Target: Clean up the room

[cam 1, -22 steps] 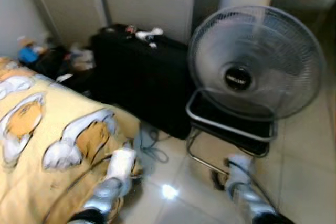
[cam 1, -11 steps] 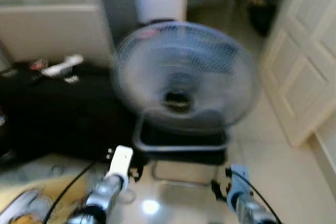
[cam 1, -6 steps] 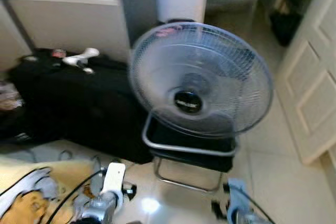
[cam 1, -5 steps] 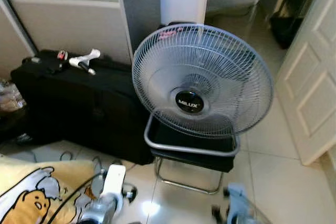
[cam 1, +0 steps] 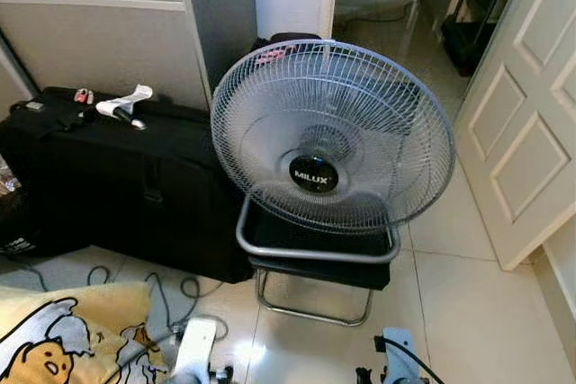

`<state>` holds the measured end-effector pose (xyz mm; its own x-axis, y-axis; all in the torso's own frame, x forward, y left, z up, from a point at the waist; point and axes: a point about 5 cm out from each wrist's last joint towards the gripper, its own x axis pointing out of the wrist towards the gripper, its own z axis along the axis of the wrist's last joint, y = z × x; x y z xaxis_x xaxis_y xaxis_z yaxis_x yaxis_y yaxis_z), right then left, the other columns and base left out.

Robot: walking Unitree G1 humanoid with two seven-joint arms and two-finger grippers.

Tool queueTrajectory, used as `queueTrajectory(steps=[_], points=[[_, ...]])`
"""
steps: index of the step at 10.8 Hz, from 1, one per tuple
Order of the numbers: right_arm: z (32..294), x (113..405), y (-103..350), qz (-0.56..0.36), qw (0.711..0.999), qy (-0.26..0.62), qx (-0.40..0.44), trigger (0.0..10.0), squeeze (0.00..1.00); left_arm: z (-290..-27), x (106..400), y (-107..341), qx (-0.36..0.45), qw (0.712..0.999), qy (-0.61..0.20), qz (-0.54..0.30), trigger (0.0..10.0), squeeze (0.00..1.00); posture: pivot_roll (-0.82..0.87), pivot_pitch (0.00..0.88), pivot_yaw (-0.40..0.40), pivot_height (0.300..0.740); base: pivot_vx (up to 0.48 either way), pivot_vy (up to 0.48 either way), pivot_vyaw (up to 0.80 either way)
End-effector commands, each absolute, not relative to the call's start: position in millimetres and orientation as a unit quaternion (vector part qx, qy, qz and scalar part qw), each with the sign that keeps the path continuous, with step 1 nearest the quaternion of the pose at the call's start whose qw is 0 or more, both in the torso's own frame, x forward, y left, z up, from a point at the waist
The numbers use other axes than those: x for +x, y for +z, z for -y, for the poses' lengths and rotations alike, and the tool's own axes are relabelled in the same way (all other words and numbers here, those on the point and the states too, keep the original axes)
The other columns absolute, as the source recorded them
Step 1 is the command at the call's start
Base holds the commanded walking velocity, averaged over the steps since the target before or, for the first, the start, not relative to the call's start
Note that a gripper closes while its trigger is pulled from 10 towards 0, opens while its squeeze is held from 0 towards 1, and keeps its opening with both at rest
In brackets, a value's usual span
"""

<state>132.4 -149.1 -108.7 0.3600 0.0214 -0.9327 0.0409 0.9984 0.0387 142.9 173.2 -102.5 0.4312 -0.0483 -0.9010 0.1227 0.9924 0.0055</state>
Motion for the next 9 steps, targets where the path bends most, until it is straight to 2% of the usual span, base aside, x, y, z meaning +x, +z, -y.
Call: queueTrajectory(steps=[1, 9], points=[[141.5, 115.5, -114.0, -0.593, 0.804, 0.004, 0.030, 10.0, 0.00, -171.6, 140.2, -103.7, 0.041, 0.842, -0.054, -0.536, 10.0, 0.02, -0.05, 0.000, 0.040, 0.740, 0.000, 0.000, 0.00], [141.5, 115.5, -114.0, -0.593, 0.804, 0.004, 0.030, 10.0, 0.00, -171.6, 140.2, -103.7, 0.041, 0.842, -0.054, -0.536, 10.0, 0.02, -0.05, 0.000, 0.040, 0.740, 0.000, 0.000, 0.00]])
